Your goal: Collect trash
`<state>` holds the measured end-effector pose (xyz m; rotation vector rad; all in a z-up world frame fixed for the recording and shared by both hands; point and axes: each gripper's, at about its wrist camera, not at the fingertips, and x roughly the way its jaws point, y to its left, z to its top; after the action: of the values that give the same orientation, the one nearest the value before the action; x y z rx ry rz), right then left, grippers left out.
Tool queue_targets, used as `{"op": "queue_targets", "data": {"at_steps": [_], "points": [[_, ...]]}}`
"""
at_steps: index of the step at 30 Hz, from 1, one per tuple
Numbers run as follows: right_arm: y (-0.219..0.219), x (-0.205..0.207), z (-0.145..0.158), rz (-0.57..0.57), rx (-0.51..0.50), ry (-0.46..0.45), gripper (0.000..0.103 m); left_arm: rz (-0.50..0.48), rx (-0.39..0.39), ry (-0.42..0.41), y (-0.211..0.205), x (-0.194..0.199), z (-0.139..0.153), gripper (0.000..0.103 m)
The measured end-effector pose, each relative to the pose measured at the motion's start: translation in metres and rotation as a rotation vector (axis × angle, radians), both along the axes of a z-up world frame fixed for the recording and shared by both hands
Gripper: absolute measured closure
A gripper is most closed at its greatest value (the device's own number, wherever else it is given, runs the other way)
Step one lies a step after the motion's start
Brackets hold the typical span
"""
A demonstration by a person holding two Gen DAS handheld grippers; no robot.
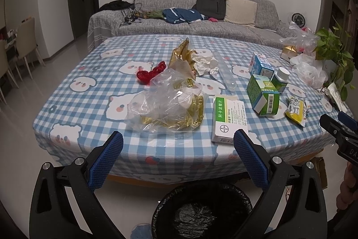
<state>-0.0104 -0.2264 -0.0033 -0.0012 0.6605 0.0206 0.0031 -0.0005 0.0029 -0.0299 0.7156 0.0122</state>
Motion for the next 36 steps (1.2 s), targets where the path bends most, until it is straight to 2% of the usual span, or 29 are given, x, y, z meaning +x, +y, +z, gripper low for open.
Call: {"op": "queue_targets", "data": {"at_steps": [36], "points": [[-0.0001, 0.0019, -0.0011, -0.001, -0.004, 0.009, 0.008, -0.011, 0.016, 0.009, -0.0007, 0.0022, -0.0052, 0.006]]}}
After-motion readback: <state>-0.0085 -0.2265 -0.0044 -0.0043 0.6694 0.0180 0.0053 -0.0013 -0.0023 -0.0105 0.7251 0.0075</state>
